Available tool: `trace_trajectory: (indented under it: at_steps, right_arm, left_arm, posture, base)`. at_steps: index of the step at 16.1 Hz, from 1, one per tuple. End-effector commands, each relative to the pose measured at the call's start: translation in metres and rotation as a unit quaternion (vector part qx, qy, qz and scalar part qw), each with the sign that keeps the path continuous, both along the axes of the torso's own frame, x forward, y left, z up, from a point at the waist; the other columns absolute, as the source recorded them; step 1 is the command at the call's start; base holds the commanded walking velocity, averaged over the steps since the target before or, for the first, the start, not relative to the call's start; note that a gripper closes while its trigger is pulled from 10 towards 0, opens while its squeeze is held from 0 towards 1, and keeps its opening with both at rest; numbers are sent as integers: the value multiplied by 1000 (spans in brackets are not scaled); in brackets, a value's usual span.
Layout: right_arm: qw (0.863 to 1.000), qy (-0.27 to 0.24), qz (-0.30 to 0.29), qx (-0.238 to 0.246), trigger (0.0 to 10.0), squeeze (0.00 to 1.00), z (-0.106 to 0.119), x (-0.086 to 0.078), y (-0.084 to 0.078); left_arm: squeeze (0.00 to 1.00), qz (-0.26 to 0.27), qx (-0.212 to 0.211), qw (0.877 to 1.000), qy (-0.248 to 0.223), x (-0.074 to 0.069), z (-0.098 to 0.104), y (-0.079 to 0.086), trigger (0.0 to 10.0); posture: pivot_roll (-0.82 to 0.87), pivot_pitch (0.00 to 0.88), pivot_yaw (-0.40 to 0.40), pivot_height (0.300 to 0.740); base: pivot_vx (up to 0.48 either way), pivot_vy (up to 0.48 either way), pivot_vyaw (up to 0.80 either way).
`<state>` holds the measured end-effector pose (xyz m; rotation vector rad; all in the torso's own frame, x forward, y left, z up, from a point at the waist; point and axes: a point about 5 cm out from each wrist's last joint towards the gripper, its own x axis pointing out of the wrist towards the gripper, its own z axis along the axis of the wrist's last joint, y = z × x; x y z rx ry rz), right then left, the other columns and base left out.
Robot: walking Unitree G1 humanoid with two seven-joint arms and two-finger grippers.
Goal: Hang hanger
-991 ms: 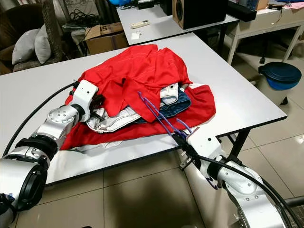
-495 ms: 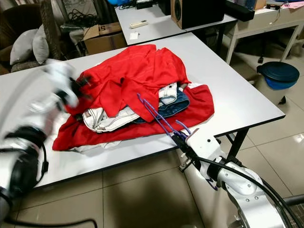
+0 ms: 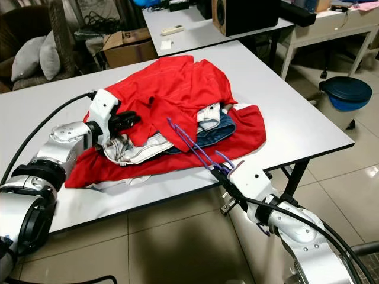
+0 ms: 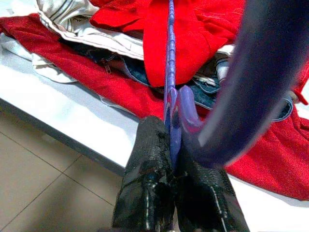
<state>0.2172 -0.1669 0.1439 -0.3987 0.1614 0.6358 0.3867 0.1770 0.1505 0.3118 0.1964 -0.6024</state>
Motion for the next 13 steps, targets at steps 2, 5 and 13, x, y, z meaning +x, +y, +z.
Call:
trace_trajectory:
  at_steps: [2, 5, 13]
  right_arm:
    - [1000, -4, 3, 4, 10000, 0, 2, 0, 2]
    - [1000, -4, -4, 3, 10000, 0, 2, -2, 0]
    - [1000, -3, -4, 1, 10000, 0, 2, 0, 0]
  left_arm:
    - [1000, 27, 51, 998, -2, 1, 0, 12, 10000]
    - [1000, 37, 57, 998, -15, 3, 1, 10, 10000]
    - [0, 83, 40, 995, 46, -4, -26, 8, 0]
  posture:
    - [-209, 0, 195, 740]
    - [-217, 0, 204, 740]
    - [-217, 0, 201, 740]
  base:
    - [0, 0, 0]
    - [0, 0, 0]
    - [0, 0, 0]
